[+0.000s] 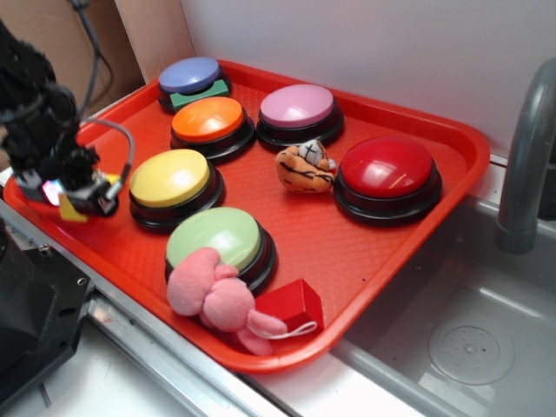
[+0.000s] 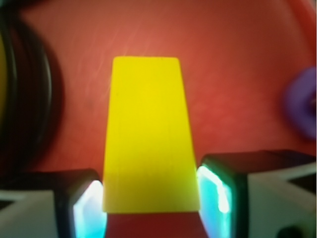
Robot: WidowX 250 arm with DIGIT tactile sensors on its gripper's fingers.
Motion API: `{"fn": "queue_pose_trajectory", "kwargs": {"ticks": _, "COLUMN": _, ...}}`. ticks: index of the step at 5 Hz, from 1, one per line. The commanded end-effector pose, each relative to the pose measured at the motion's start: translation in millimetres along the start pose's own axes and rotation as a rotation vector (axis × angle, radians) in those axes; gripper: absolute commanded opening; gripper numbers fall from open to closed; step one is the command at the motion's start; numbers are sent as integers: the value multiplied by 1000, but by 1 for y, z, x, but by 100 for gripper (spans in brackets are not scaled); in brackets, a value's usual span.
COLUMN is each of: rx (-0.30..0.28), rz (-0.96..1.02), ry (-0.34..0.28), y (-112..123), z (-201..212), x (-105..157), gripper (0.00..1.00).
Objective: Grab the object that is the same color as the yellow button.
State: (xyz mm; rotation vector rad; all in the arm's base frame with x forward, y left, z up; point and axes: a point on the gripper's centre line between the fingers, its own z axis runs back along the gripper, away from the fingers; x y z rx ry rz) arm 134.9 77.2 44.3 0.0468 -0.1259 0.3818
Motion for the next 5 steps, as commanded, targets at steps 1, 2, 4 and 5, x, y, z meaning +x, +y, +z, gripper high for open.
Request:
{"fn": "queue_pose_trajectory", "kwargs": {"ticks": 1, "rx": -20, "rz": -122, "ry": -48, "y": -26, "z": 82, "x": 43, "gripper": 0}}
{"fn": "queue_pose_trajectory", "kwargs": {"ticks": 2, "rx": -95, "rz": -167, "ry": -73, "y": -50, "z": 110, "x": 54, "gripper": 0}}
{"fn": "queue_pose_trajectory", "kwargs": {"ticks": 4, "rx": -124, "rz": -286, "ry": -47, "y": -79, "z": 132, "x": 66, "gripper": 0}}
{"fn": "queue_pose_trajectory", "kwargs": {"ticks": 5, "rx": -72, "rz": -316, "ry": 6, "y": -73, "z": 116, "x": 70, "gripper": 0}}
